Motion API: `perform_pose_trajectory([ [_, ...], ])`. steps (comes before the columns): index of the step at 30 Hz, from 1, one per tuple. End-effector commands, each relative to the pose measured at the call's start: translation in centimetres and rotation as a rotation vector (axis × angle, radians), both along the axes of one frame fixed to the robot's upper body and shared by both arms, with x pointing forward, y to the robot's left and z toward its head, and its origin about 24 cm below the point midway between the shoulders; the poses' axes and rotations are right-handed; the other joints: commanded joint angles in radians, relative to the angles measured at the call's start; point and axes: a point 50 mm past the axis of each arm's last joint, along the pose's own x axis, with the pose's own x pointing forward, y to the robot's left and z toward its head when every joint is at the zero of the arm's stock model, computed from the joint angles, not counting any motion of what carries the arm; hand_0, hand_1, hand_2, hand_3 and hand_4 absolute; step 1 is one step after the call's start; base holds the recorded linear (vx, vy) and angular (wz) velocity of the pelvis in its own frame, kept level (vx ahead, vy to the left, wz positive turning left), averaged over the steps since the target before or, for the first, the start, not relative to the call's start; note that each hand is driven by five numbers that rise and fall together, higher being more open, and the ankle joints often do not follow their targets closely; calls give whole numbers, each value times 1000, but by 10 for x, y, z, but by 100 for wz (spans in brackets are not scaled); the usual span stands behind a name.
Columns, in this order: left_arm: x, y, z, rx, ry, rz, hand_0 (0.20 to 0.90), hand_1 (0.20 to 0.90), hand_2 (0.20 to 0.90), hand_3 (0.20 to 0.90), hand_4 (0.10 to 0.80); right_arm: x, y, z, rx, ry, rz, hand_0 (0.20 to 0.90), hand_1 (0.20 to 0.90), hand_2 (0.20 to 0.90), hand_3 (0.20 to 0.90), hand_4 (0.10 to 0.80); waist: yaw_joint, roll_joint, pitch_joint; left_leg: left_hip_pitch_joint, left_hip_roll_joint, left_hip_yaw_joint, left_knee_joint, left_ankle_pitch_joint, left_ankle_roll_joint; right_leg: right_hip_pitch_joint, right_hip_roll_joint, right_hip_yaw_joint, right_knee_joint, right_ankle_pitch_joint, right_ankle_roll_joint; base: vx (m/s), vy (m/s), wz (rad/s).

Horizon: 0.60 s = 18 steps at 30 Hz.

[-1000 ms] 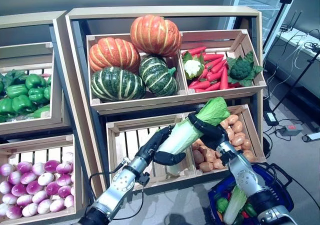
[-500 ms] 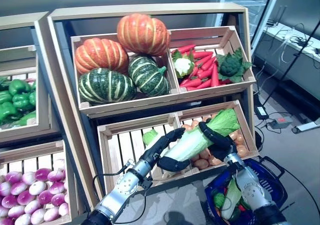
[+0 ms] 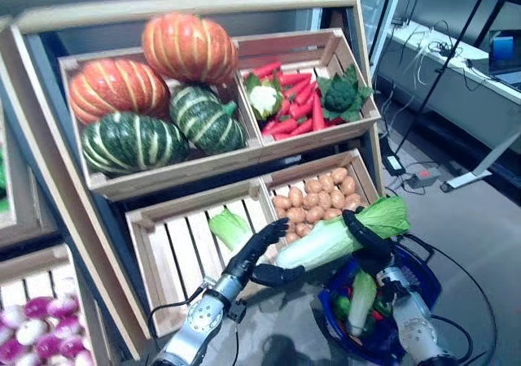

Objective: Put vegetables into the basket

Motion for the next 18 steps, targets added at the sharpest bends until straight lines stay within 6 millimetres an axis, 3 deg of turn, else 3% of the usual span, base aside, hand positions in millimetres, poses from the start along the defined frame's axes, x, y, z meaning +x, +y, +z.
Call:
perform_pose_trajectory([
  [1, 30, 85, 52, 24, -316, 580, 900, 900, 900, 900, 800, -1, -61, 51, -106, -262, -195, 300, 300, 300, 300, 400, 5, 14, -17, 32, -45, -107, 10, -71, 33, 25, 42, 26, -53, 119, -25, 137, 252, -48],
  [2, 32, 85, 70, 72, -404, 568, 900, 900, 900, 900, 800, 1, -60, 56, -114, -289, -195, 300, 300, 300, 300, 400, 28, 21, -17, 63, -86, -194, -195, -60, 39, 26, 40, 41, -60, 113, -9, 108, 259, -52],
  [4, 35, 83, 78, 122, -457, 579, 900, 900, 900, 900, 800, 5, -59, 56, -106, -298, -213, 300, 300, 300, 300, 400, 43, 28, -24, 102, -111, -254, -306, -53, 55, 13, 30, 42, -61, 109, 0, 99, 227, -71],
  [5, 38, 83, 79, 140, -461, 589, 900, 900, 900, 900, 800, 3, -60, 54, -96, -282, -237, 300, 300, 300, 300, 400, 42, 32, -32, 118, -121, -255, -320, -57, 58, 2, 18, 25, -60, 115, 14, 112, 185, -82],
  [8, 41, 91, 87, 208, -519, 674, 900, 900, 900, 900, 800, 0, -55, 46, -77, -257, -228, 300, 300, 300, 300, 400, 50, 45, -49, 175, -106, -227, -415, -39, 59, -21, -21, -77, -35, 113, 42, 94, 138, -71],
  [10, 36, 106, 81, 216, -482, 774, 900, 900, 900, 900, 800, 6, -49, 42, -52, -240, -196, 300, 300, 300, 300, 400, 80, 61, -58, 203, -82, -163, -450, -29, 56, -29, -67, -201, 11, 104, 67, 24, 49, -118],
  [13, 35, 113, 77, 207, -450, 773, 900, 900, 900, 900, 800, 10, -47, 42, -56, -234, -201, 300, 300, 300, 300, 400, 95, 72, -66, 217, -69, -141, -474, -29, 62, -37, -81, -220, 23, 100, 70, 7, -38, -92],
  [14, 35, 115, 75, 208, -427, 742, 900, 900, 900, 900, 800, 12, -50, 42, -81, -239, -224, 300, 300, 300, 300, 400, 116, 69, -79, 213, -62, -123, -475, -39, 57, -10, -93, -285, -37, 105, 74, 7, -83, -24],
  [18, 32, 116, 58, 194, -296, 710, 900, 900, 900, 900, 800, 19, -60, 53, -132, -243, -296, 300, 300, 300, 300, 400, 122, 67, -94, 220, -47, -100, -475, -44, 48, 15, -78, -264, -102, 126, 70, 46, -115, -32],
])
